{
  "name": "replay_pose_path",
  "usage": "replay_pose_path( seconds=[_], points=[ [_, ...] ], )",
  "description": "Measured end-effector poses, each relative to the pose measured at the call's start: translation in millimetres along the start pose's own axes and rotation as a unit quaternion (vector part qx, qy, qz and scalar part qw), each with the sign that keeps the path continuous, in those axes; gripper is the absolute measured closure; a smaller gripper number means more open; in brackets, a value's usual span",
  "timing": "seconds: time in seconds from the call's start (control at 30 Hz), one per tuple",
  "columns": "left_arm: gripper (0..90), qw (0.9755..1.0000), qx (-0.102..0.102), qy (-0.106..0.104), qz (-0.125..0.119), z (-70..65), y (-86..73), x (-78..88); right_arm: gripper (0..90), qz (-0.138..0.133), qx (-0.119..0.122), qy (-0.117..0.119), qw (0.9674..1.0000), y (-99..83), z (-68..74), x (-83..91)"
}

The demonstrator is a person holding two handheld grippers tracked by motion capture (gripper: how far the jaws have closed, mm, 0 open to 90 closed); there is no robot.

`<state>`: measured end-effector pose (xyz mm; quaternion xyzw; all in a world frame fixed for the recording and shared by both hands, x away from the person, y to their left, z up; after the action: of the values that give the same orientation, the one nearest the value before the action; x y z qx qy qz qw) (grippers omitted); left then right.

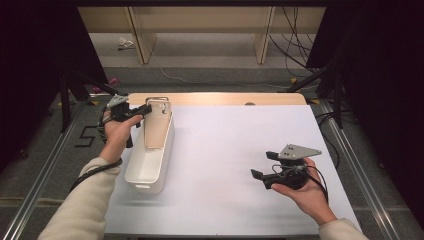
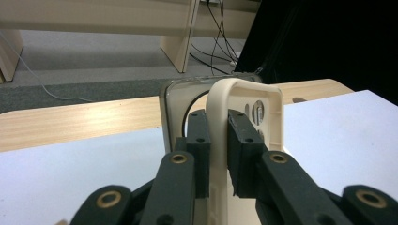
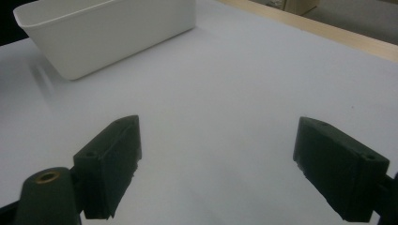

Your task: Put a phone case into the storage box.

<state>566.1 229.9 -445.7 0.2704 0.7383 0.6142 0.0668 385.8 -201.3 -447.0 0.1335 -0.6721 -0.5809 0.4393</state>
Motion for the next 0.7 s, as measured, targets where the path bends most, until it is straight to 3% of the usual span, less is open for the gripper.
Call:
replay_pose_path(
  seconds=[0.33,0.47,0.7],
  points=[
    [76.3,0.9995,-0.011,0.022,0.017,2.8,0.2,-1.6,16.3,0.0,0.0,0.001,1.0,-0.2,0.0,-0.4],
    [70.5,0.9991,-0.017,0.035,0.019,2.8,4.2,-0.7,16.3,0.0,-0.001,0.001,1.0,-0.3,-0.1,-0.5],
    [64.1,0.9989,-0.029,0.036,0.011,-1.4,11.9,3.8,16.3,0.0,0.0,0.001,1.0,-0.3,-0.1,-0.6]
  ],
)
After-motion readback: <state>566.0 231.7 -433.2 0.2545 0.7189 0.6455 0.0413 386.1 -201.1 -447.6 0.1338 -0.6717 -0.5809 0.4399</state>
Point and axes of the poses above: each handheld gripper's, and its own axes: x roughly backward along the jaws, y roughly out of its top, z roughly to its left, the point moved 6 cm from there along -x, roughly forward along the jaws, and after that the axes turned 6 degrees about -z, right-handed, at the moved point
